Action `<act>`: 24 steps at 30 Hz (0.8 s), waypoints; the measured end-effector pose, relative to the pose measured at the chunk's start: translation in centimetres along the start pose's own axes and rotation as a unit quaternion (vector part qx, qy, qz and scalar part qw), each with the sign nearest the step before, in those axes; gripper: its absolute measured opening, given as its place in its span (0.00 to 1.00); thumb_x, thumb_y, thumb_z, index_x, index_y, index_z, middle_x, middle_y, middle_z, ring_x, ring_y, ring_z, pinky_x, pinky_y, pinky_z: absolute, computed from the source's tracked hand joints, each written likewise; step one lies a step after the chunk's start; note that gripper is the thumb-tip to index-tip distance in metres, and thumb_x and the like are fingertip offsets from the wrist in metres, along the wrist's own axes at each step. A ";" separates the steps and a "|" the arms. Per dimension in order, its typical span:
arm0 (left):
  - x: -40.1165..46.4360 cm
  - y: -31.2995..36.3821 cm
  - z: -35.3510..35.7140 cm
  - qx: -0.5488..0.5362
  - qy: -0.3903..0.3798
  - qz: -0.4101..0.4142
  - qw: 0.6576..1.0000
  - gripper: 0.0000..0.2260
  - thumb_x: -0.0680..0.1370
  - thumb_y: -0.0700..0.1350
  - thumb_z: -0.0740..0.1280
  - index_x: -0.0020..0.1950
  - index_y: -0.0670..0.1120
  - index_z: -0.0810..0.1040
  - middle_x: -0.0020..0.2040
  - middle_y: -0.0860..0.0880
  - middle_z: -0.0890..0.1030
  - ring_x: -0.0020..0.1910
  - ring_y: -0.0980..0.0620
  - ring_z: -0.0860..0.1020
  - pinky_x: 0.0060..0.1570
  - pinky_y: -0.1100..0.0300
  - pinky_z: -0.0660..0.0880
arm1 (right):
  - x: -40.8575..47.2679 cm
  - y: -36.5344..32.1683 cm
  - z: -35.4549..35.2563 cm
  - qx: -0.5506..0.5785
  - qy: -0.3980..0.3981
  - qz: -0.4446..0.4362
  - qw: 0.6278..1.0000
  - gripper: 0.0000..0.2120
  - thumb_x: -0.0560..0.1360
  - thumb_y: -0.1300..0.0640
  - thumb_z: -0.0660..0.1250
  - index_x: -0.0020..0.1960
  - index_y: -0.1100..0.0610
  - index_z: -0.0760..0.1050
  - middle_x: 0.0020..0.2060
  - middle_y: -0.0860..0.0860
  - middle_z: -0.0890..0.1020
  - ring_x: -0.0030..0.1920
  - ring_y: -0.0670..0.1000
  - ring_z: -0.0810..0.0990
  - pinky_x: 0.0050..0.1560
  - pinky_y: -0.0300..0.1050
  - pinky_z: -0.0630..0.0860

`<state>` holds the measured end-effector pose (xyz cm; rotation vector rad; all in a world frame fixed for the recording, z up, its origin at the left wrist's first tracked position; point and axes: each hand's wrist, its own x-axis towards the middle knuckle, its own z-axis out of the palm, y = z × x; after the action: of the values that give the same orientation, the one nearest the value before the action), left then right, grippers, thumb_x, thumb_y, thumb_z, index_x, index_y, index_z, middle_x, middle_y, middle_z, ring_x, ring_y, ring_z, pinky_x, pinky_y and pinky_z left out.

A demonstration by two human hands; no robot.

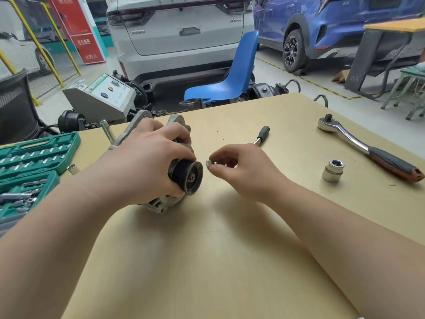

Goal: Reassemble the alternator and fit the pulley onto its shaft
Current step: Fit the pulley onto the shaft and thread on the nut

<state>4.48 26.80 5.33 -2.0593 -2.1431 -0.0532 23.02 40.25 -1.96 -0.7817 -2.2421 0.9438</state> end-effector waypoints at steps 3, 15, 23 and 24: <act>0.5 0.2 0.1 -0.006 0.005 -0.022 1.000 0.23 0.69 0.60 0.81 0.63 0.67 0.83 0.63 0.67 0.66 0.63 0.50 0.59 0.58 0.51 0.67 | -0.7 -0.9 0.9 0.078 0.012 -0.009 0.997 0.04 0.76 0.51 0.76 0.50 0.48 0.86 0.42 0.42 0.86 0.46 0.45 0.84 0.51 0.45 0.81; 1.2 1.3 0.0 -0.011 0.001 -0.053 0.999 0.21 0.70 0.60 0.80 0.63 0.65 0.85 0.62 0.66 0.68 0.63 0.48 0.60 0.56 0.53 0.62 | -1.4 -0.6 2.7 0.110 0.025 0.009 0.994 0.05 0.71 0.53 0.76 0.47 0.48 0.86 0.40 0.36 0.86 0.41 0.39 0.81 0.43 0.35 0.76; 1.1 1.3 0.2 -0.002 0.001 -0.045 0.999 0.21 0.71 0.62 0.79 0.64 0.65 0.84 0.62 0.65 0.68 0.62 0.49 0.59 0.57 0.53 0.62 | -1.4 -0.8 3.1 0.227 0.009 0.094 0.969 0.03 0.74 0.52 0.77 0.46 0.50 0.88 0.41 0.41 0.88 0.47 0.42 0.86 0.53 0.45 0.82; 1.1 1.3 0.2 0.000 0.000 -0.045 0.999 0.21 0.71 0.62 0.78 0.64 0.65 0.84 0.62 0.65 0.67 0.62 0.49 0.59 0.57 0.53 0.62 | -1.4 -0.8 3.1 0.229 0.007 0.104 0.968 0.03 0.75 0.51 0.77 0.45 0.50 0.88 0.41 0.41 0.88 0.47 0.42 0.86 0.54 0.46 0.82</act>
<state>5.68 27.97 5.18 -1.9628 -2.2340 -0.0651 21.53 37.48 -3.53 -0.8090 -1.8428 1.4815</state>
